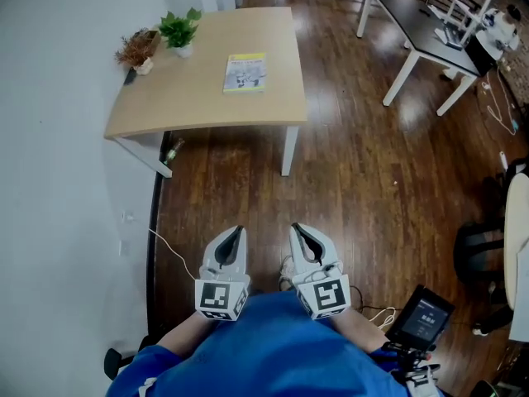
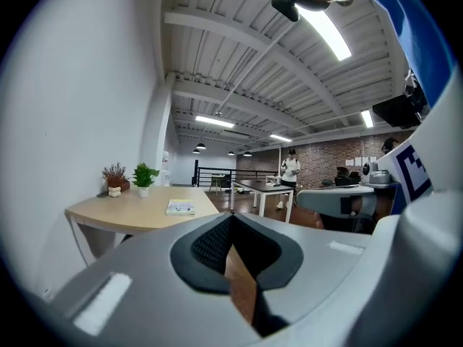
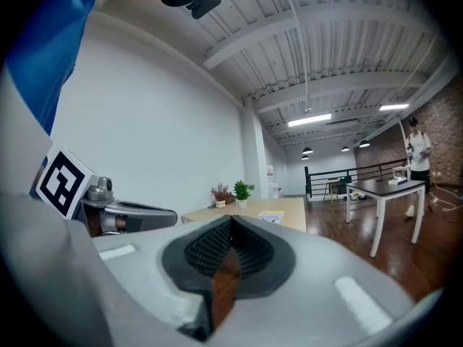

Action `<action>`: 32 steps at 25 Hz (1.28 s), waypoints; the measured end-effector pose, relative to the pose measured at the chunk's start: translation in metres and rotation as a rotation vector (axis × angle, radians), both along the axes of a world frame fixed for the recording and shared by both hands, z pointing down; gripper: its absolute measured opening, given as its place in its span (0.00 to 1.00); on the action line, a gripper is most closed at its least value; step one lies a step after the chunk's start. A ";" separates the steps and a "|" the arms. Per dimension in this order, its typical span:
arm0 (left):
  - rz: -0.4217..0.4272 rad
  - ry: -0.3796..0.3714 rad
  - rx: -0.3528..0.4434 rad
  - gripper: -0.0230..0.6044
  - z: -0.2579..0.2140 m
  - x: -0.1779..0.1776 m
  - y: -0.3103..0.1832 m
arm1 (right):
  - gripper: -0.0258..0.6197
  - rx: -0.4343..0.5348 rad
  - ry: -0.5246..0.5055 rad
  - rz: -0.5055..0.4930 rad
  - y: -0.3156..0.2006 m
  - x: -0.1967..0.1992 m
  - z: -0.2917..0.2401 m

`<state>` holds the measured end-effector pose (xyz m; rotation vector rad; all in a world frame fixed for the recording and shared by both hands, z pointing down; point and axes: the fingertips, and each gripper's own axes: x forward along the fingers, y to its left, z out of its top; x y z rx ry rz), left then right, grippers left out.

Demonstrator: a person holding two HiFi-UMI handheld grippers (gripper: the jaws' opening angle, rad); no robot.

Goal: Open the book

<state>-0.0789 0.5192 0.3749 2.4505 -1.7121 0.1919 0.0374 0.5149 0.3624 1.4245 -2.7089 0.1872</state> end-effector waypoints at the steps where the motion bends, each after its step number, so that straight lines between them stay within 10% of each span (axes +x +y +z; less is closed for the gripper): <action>1: -0.007 -0.001 -0.003 0.05 0.002 0.007 -0.008 | 0.04 -0.011 0.003 -0.009 -0.008 0.006 0.003; 17: -0.047 -0.037 -0.046 0.05 0.009 0.033 -0.116 | 0.04 -0.056 -0.020 -0.063 -0.115 0.032 0.017; 32: 0.043 0.038 -0.013 0.05 0.015 -0.035 -0.277 | 0.04 -0.033 0.052 0.050 -0.271 -0.031 0.015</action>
